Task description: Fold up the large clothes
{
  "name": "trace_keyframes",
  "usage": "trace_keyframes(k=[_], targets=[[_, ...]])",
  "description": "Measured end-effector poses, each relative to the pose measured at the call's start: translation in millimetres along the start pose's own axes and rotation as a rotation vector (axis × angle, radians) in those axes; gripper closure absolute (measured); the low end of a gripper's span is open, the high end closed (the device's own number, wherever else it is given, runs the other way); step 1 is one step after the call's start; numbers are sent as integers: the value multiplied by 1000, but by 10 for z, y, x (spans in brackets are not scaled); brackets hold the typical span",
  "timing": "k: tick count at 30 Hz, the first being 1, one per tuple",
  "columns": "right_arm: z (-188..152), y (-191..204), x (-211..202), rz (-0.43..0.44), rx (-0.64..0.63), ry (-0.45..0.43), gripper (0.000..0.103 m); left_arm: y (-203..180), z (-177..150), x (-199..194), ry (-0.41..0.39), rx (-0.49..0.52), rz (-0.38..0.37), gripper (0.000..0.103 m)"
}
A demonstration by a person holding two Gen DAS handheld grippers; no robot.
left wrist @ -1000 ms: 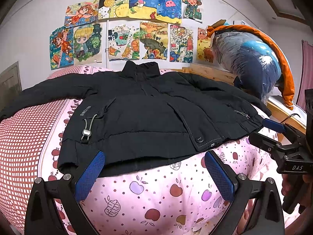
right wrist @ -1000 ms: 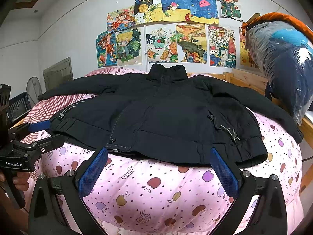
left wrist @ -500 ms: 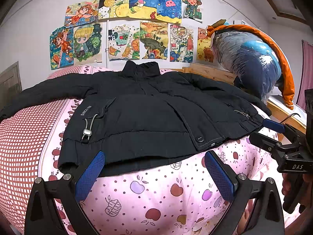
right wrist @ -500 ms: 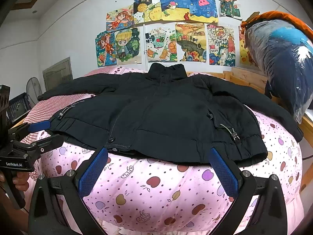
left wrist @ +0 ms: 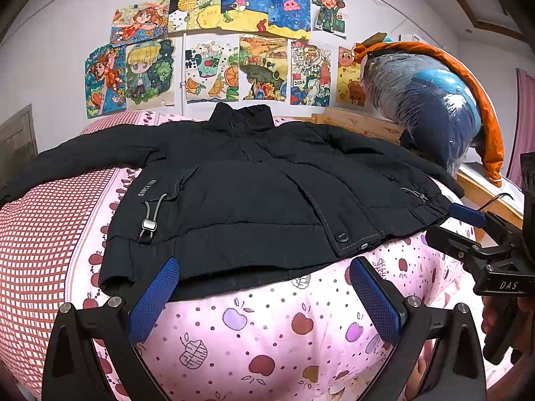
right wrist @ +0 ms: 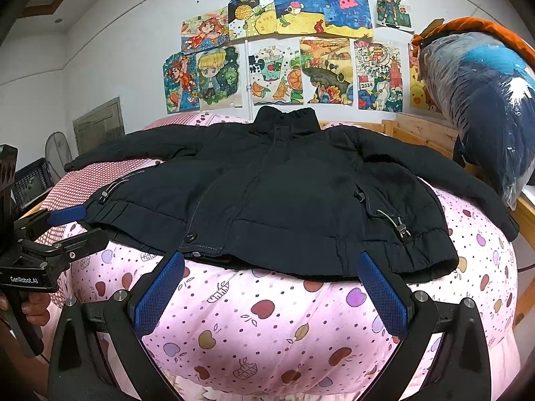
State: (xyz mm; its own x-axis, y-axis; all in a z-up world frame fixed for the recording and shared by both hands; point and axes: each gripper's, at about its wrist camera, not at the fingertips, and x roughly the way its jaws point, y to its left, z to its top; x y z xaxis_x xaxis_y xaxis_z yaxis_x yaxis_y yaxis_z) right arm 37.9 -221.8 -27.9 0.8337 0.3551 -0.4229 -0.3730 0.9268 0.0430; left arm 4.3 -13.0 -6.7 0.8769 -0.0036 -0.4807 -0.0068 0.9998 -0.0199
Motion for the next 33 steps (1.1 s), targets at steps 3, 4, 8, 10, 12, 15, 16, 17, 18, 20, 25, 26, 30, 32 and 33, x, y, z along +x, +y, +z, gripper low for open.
trace_keyframes(k=[3,4,8,10,12,15,16,17,18,20,25,26,30,32,33], targets=[[18,8,3,0,-1,0,1,13,5,-6,0,0,1,0],[1,12,1,-1,0,0,1,-4,-1,4,0,0,1,0],[-7,-3,11,1,1,1,1,-27,-17,21,2,-2,0,0],[-9,-8,21,0,1,2,1,-25,-19,22,2,-2,1,0],[-23,-6,19,-1,3,2,1,-38,-32,32,2,-3,1,0],[-53,-8,30,0,2,4,1,-31,-24,44,4,-2,0,0],[-38,-15,33,0,2,4,1,-31,-24,45,4,-2,0,0],[-51,-5,30,0,1,4,1,-47,-31,52,5,-2,1,0],[-63,-123,84,0,3,6,1,-31,-24,46,4,-2,1,0],[-69,-132,85,1,1,8,1,-46,-33,55,4,-4,3,0],[-87,-119,104,3,8,19,1,129,-150,82,19,-22,6,0],[-73,-110,106,2,8,21,1,139,-155,87,22,-26,8,0],[-24,-97,137,-13,15,40,1,165,-109,107,29,-35,32,0],[39,-127,190,5,33,64,1,187,-88,120,29,-34,53,0],[60,-127,214,18,38,81,1,209,-62,134,25,-34,70,0]])
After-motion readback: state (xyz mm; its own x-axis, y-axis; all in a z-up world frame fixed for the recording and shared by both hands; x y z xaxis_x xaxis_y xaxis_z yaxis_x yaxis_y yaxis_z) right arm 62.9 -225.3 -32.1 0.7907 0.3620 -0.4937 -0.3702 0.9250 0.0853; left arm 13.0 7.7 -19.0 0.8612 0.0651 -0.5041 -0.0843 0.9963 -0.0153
